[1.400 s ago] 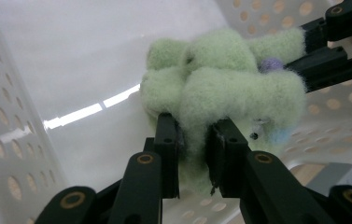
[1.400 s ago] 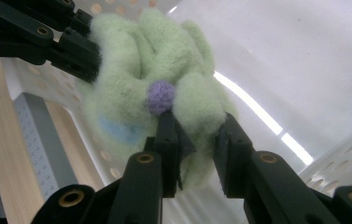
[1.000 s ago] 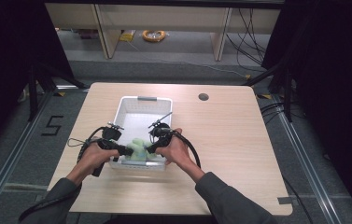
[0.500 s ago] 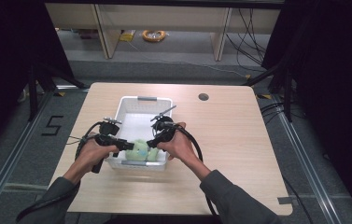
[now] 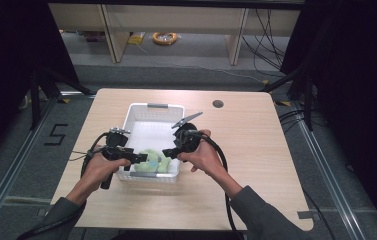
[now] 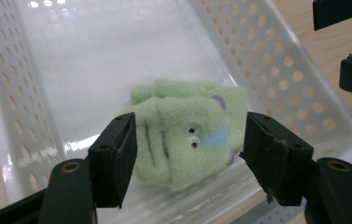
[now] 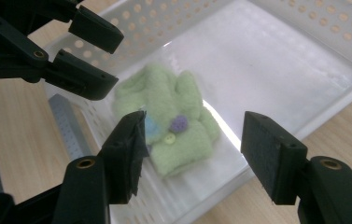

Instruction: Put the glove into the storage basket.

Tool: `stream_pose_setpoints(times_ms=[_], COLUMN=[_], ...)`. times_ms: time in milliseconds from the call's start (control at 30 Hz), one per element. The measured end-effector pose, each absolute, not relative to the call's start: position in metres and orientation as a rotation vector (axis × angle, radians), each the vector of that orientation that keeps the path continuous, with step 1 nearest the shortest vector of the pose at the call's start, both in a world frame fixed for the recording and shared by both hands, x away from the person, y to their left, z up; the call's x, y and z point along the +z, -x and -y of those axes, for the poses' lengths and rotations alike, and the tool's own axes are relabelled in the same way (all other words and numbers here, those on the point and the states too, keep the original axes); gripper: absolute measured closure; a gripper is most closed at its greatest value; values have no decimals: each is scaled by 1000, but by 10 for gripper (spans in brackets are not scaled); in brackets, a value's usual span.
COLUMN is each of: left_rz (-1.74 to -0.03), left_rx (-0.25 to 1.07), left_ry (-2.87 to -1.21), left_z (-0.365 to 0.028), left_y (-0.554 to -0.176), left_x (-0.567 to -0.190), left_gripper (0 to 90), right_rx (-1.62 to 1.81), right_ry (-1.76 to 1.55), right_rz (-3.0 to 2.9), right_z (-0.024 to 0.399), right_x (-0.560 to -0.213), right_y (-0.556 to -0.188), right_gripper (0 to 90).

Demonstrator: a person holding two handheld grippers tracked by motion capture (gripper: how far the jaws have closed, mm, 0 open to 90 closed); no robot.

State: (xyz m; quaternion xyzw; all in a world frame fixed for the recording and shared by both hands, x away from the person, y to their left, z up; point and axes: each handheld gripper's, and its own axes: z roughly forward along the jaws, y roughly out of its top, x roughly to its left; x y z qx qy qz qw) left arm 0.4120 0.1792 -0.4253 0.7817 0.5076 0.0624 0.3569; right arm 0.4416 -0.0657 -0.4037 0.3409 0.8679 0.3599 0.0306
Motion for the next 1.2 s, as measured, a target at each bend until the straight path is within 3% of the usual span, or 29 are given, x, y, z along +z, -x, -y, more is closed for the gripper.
stream_pose_setpoints(times_ms=[367, 1200], left_rz=[-1295, -1161], left_rx=[166, 74], left_ry=[-1906, -1889], left_z=[-174, -141], left_y=[-392, -330], left_x=[-419, -428], left_gripper=[220, 220], right_rx=[1229, 1320], right_ry=[-1032, -1031], right_rz=[-2649, -2540], right_z=[101, 166], right_x=[-398, -402], right_y=[-433, -396], right_gripper=[365, 335])
